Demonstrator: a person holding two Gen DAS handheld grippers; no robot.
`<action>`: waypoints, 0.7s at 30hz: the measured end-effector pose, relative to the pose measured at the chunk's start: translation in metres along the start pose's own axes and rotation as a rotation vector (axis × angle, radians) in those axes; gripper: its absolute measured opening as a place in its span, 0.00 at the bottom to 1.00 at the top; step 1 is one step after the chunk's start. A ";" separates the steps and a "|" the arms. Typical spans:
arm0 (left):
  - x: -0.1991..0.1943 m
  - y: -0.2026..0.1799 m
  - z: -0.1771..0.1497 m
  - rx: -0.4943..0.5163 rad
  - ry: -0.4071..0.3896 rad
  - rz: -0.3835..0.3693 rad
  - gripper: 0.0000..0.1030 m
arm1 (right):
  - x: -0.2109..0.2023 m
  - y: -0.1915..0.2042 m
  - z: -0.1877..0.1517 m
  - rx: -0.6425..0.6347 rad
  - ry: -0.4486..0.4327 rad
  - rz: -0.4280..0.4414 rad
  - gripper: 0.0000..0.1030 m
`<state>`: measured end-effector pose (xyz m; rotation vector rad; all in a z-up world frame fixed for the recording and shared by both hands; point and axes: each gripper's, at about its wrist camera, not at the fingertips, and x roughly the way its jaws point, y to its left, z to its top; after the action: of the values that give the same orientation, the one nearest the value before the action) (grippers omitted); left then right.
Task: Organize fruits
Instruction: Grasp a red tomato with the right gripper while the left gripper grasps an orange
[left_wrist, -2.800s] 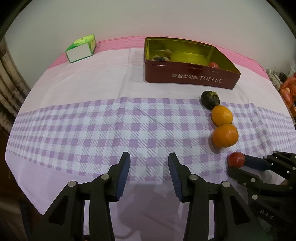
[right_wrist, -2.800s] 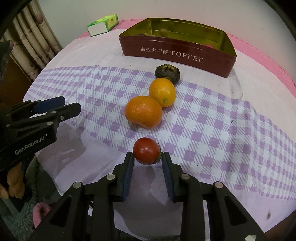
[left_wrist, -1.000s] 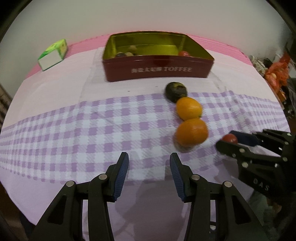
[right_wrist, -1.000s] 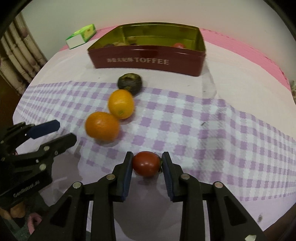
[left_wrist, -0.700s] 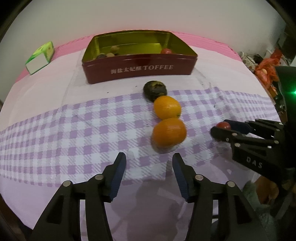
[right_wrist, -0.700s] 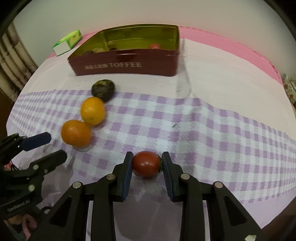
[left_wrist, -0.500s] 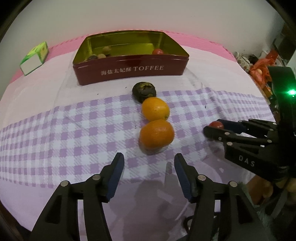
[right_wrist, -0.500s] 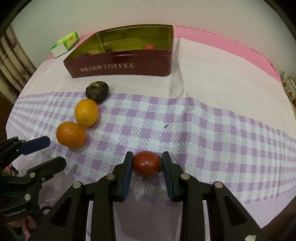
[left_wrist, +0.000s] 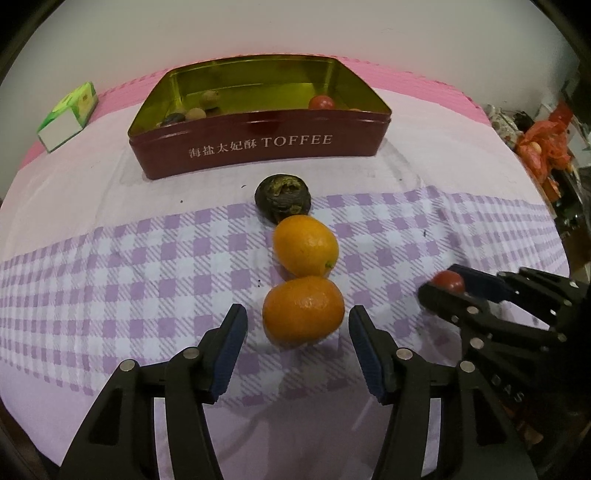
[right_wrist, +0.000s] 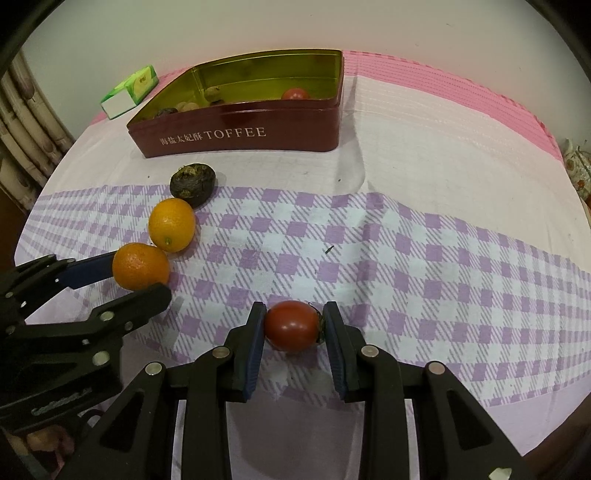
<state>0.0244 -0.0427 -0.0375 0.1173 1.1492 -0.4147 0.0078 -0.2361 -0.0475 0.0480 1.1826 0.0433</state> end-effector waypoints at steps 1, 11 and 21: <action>0.000 0.005 -0.003 -0.003 0.002 0.007 0.57 | 0.000 0.000 0.000 0.000 -0.001 0.000 0.28; 0.009 0.001 0.000 0.010 -0.007 0.009 0.51 | 0.000 0.000 0.000 0.002 -0.002 0.000 0.28; 0.031 -0.026 0.022 0.011 -0.006 0.024 0.42 | 0.000 -0.001 0.001 -0.001 -0.005 -0.003 0.28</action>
<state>0.0446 -0.0817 -0.0535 0.1387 1.1385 -0.3997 0.0083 -0.2366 -0.0475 0.0455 1.1777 0.0411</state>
